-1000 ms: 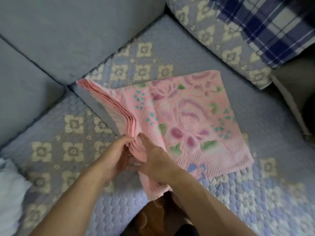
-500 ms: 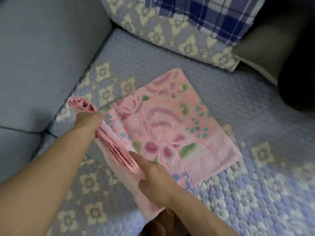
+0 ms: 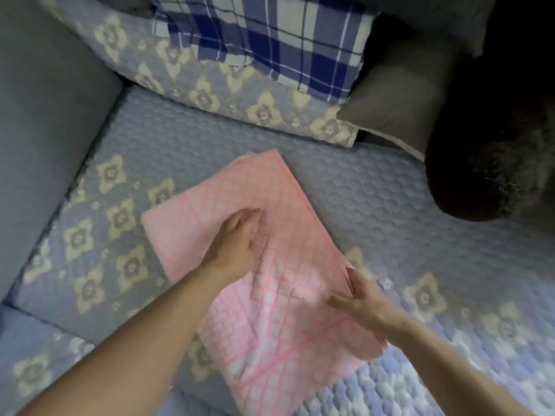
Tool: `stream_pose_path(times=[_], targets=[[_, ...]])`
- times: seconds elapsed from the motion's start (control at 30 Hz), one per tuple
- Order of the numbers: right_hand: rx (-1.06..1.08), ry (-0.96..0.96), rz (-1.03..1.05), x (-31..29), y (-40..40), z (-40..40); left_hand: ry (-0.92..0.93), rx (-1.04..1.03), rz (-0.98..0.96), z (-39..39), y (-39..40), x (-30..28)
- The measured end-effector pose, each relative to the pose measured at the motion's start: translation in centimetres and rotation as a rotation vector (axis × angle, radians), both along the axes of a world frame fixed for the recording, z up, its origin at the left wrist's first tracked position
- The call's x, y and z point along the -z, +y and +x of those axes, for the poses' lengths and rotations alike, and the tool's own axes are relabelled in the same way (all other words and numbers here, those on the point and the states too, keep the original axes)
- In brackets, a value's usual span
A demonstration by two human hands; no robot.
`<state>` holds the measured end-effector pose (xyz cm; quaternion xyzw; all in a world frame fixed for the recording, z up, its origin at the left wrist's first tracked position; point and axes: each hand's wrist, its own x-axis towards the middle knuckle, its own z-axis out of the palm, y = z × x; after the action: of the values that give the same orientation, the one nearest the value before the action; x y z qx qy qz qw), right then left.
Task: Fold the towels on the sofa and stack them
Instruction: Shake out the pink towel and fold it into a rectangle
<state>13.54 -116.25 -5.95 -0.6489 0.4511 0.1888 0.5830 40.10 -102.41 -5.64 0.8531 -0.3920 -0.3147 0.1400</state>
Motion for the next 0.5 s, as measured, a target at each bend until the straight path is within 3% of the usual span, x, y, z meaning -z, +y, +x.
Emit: stream_pose_path(times=[0.1,0.17,0.3,0.4,0.5], targets=[[-0.046,0.071,-0.244,1.6,0.7,-0.7,-0.309,0.27,0.044,3.3,-3.7,-0.4],[-0.046,0.077,-0.325,2.3,1.2,-1.4,-0.374,0.266,0.107,5.3,-7.1,-0.3],[-0.075,0.03,-0.251,3.0,0.5,-1.8,-0.237,-0.028,0.318,9.4,-11.4,1.0],[-0.11,-0.005,-0.305,2.4,-0.2,-1.3,-0.177,-0.046,0.282,11.0,-10.5,0.9],[-0.126,-0.047,-0.356,2.3,-0.8,0.0,-0.189,-0.108,0.364,12.5,-7.7,0.4]])
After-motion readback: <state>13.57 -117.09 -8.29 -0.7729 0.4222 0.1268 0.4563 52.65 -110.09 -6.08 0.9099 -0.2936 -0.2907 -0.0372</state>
